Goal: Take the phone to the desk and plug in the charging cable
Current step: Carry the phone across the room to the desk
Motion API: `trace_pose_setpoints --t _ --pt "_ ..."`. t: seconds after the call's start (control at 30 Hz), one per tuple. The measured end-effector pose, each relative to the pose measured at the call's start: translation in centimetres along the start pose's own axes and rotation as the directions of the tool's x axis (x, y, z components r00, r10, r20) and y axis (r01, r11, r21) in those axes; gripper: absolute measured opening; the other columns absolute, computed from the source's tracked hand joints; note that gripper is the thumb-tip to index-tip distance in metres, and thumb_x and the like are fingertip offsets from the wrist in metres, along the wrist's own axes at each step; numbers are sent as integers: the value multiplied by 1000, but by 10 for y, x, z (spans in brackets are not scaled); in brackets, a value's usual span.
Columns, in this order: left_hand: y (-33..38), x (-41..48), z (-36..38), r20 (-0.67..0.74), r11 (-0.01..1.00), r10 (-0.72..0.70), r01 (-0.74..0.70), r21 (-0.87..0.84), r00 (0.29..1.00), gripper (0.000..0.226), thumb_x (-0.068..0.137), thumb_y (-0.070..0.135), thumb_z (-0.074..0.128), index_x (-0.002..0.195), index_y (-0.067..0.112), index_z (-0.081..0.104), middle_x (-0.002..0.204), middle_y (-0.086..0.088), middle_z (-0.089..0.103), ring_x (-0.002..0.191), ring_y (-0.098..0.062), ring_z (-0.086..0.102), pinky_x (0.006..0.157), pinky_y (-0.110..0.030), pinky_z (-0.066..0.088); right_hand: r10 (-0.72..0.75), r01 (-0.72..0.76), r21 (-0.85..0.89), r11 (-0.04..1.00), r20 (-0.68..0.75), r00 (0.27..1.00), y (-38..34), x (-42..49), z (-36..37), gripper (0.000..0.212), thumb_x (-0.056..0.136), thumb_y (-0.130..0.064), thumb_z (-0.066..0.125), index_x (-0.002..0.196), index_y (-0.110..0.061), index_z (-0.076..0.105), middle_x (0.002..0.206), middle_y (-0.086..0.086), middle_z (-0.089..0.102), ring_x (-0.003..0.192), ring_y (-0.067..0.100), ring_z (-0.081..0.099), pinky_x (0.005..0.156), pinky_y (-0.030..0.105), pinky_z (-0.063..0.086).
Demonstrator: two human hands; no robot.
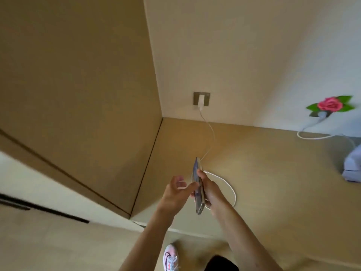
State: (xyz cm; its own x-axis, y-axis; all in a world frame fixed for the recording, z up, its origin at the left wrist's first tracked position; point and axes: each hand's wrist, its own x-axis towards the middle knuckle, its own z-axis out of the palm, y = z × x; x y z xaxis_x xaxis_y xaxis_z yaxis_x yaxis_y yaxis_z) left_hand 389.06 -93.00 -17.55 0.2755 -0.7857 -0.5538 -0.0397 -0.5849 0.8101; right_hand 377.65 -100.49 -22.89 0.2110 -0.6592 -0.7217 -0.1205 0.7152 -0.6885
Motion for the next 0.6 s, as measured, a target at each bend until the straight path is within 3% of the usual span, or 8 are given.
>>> trace_pose_setpoints --t 0.1,0.17,0.2,0.27,0.33,0.37,0.5,0.6 --pt "11 29 -6 109 994 -95 90 56 989 93 76 52 79 150 14 37 136 -3 54 120 -19 57 103 -38 50 38 -38 21 999 -4 999 -11 12 4 48 83 -65 61 83 -19 73 94 13 79 108 34 71 110 51 45" --pt "19 44 -8 208 987 -161 153 54 965 106 71 53 82 153 11 29 138 -6 53 123 -20 56 99 -38 52 63 -64 62 996 18 998 -19 18 3 44 84 -62 63 87 -19 74 105 15 78 118 34 66 114 52 40" --pt "22 51 -11 238 983 -182 176 46 954 105 68 51 84 150 9 33 137 -8 56 123 -22 57 95 -39 53 64 -66 77 995 32 997 -22 22 2 45 85 -61 63 92 -17 74 106 15 78 118 34 66 114 52 40" --pt "27 69 -14 285 978 -199 206 4 938 80 70 44 85 134 7 51 127 -11 65 117 -25 62 91 -40 55 68 -73 67 995 69 995 -28 32 -1 51 87 -59 61 99 -11 73 100 11 76 117 36 66 114 54 38" --pt "26 76 -16 333 982 -163 185 -33 929 50 77 34 84 114 4 68 112 -15 72 106 -27 67 92 -43 57 57 -66 65 996 131 990 -28 32 -1 58 90 -59 58 109 -7 74 110 10 76 122 40 63 114 58 36" --pt "26 84 -14 333 982 -157 181 -43 930 46 79 30 83 112 1 70 106 -16 74 101 -27 68 94 -46 57 56 -68 67 995 165 985 -30 36 -2 60 91 -59 56 113 -6 74 119 13 74 122 40 62 114 60 36" --pt "21 107 -6 262 988 -155 155 22 952 52 75 32 85 119 11 67 103 -9 75 89 -22 69 96 -47 54 21 -46 96 994 248 969 -32 42 -2 64 86 -58 60 122 -6 70 122 20 71 102 30 69 101 47 48" --pt "13 122 -5 246 987 -159 157 30 956 61 69 32 89 123 17 64 111 -9 76 97 -23 74 94 -46 58 27 -73 183 980 243 970 -30 50 -2 59 92 -51 59 130 -6 64 129 24 67 117 40 65 110 57 44"
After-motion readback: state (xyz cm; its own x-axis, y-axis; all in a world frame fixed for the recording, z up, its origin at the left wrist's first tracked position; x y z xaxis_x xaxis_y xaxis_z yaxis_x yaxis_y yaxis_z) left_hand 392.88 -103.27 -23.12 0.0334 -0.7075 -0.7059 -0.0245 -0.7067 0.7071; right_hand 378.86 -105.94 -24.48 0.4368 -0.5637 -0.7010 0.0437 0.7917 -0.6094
